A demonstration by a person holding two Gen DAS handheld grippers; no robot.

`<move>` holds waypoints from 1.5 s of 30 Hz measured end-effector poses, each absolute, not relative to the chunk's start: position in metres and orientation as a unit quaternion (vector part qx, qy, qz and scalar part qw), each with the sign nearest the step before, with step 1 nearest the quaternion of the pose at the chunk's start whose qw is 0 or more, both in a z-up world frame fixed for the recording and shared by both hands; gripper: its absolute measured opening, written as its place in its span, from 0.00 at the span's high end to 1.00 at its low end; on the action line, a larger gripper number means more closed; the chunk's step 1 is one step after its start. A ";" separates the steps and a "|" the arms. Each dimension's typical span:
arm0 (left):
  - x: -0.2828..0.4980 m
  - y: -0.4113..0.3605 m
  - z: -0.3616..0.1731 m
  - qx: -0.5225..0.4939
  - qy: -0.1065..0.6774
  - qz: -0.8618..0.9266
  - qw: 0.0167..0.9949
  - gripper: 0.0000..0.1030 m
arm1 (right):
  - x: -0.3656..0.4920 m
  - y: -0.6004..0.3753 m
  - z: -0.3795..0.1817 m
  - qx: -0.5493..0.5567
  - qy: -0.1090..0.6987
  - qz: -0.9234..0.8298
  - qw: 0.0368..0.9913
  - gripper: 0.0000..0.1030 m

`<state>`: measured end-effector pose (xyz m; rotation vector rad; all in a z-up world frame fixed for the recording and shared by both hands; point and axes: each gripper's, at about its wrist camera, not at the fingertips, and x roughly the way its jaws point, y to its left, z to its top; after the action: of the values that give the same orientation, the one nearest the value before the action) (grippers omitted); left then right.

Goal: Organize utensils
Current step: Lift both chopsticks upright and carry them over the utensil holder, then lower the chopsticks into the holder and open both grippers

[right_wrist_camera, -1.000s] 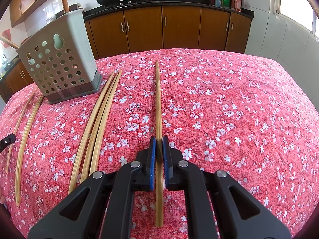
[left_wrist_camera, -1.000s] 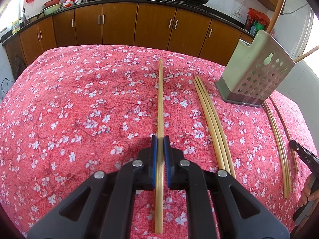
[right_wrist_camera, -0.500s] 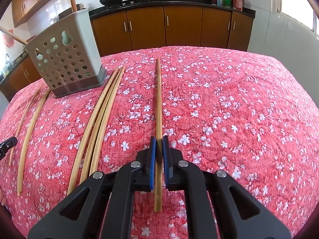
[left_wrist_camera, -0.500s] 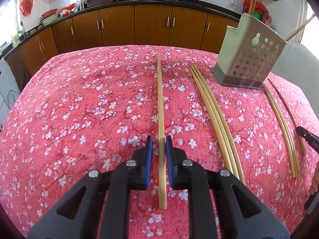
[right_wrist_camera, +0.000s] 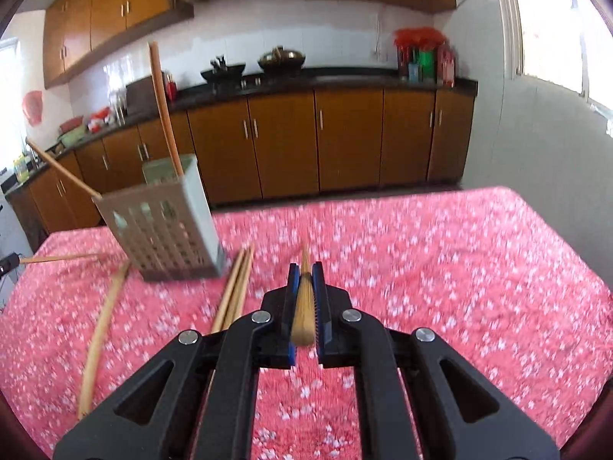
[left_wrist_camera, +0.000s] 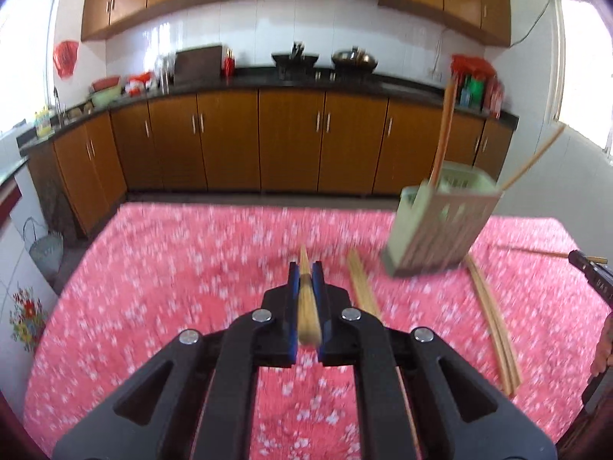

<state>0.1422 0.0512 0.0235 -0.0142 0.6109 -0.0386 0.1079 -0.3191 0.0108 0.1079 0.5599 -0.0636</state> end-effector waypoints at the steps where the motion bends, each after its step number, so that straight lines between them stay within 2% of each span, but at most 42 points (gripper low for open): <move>1: 0.143 0.049 0.031 -0.004 0.293 -0.020 0.956 0.92 | 0.110 -0.323 0.013 0.053 0.272 -0.031 0.960 0.93; 7: 0.142 0.045 0.058 -0.008 0.277 -0.040 0.960 0.92 | 0.111 -0.323 0.036 0.061 0.242 -0.021 0.968 0.93; 18: 0.112 0.013 0.126 -0.023 0.236 -0.135 0.962 0.92 | 0.098 -0.307 0.128 0.104 0.159 0.084 0.978 0.93; 24: 0.110 -0.002 0.152 -0.025 0.223 -0.160 0.961 0.92 | 0.098 -0.288 0.156 0.092 0.117 0.104 0.983 0.93; 35: 0.137 -0.028 0.192 -0.054 0.116 -0.126 0.984 0.92 | 0.129 -0.264 0.159 0.082 0.092 0.091 0.988 0.93; 40: 0.160 -0.042 0.191 -0.064 0.071 -0.108 0.990 0.92 | 0.150 -0.265 0.151 0.097 0.096 0.083 0.987 0.93; 45: 0.191 -0.050 0.158 -0.064 0.103 -0.107 0.987 0.92 | 0.161 -0.260 0.129 0.094 0.129 0.084 0.984 0.93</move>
<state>0.1913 -0.0496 0.1581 -0.1291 0.2069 -0.2141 0.1611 -0.2596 0.1293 0.1886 0.2601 0.1690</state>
